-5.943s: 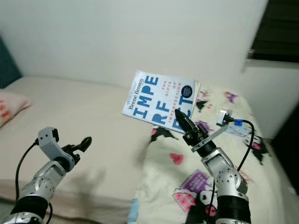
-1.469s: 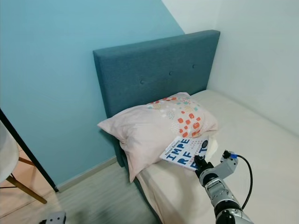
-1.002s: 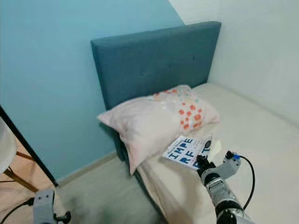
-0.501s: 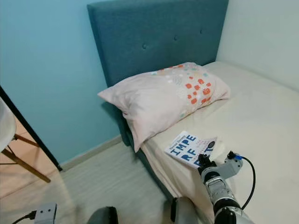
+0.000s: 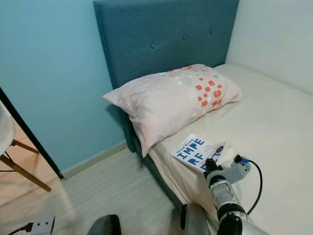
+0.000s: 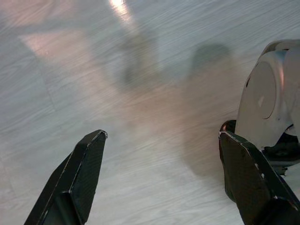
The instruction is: Clean up the room
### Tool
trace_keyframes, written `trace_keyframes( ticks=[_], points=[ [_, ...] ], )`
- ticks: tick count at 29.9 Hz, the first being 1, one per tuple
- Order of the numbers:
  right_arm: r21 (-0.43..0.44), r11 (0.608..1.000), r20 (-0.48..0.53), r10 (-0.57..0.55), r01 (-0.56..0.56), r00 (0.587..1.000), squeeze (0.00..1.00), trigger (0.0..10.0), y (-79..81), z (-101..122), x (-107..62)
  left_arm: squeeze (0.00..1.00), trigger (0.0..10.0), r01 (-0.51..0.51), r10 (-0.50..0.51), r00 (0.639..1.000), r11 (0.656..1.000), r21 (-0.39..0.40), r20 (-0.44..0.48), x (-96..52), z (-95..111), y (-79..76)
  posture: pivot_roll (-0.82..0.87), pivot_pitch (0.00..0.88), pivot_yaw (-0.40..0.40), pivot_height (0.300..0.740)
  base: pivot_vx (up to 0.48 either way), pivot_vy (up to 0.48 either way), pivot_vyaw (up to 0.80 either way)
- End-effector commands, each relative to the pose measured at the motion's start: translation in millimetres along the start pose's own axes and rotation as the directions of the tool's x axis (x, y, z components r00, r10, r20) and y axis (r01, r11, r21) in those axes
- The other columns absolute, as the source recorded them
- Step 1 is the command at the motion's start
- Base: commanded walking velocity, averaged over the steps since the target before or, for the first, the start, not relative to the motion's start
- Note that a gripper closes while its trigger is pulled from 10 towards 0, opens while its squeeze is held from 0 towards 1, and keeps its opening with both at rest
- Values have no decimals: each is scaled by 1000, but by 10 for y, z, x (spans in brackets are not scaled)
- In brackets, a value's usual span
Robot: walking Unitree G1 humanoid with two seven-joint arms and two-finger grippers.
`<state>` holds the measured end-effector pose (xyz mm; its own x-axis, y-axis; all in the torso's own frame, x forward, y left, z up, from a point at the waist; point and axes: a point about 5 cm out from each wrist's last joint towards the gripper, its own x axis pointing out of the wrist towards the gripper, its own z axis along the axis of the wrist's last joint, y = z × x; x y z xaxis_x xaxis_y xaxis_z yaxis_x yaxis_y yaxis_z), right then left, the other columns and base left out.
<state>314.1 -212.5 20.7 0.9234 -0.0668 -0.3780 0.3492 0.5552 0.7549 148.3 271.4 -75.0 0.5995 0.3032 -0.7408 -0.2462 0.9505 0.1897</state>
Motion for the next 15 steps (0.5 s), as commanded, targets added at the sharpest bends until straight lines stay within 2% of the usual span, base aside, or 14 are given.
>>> trace_keyframes(
  ticks=[1,5,6,7,8,9,13,15],
  points=[
    [-21,1000,-59,-12,11,998,0,10000,27,-135,3,0,10000,7,-7,1000,1000,27,4,-3,0,15,46,92,-27,565,0,0,0],
    [-27,1000,-54,5,-6,999,0,10000,120,-99,40,0,10000,9,-9,1000,1000,22,3,-5,-5,16,50,94,-30,565,0,0,0],
    [-37,999,-54,8,-10,999,43,10000,146,-88,51,0,10000,7,-7,1000,1000,22,0,-10,-19,30,54,90,-35,565,0,0,0],
    [-37,999,-54,8,-10,999,43,10000,146,-88,51,0,10000,7,-7,1000,1000,22,0,-10,-19,30,54,90,-35,565,0,0,0],
    [-45,999,-54,4,-6,999,459,10000,147,-86,52,0,10000,5,-5,1000,1000,22,-3,-13,-28,43,54,89,-37,565,0,0,0],
    [-59,998,-50,-8,5,999,984,10000,137,-76,51,0,10000,2,-2,1000,1000,21,-5,-17,-38,54,53,84,-40,565,0,0,0],
    [-86,996,-31,-36,34,999,1000,10000,93,-39,43,0,10000,0,1,1000,1000,20,-9,-21,-51,60,49,77,-42,565,0,0,0],
    [-104,992,-17,-73,71,997,1000,10000,-21,-1,8,0,10000,-1,1,1000,1000,13,-27,-21,-74,45,44,67,-45,565,0,0,0]
  ],
)
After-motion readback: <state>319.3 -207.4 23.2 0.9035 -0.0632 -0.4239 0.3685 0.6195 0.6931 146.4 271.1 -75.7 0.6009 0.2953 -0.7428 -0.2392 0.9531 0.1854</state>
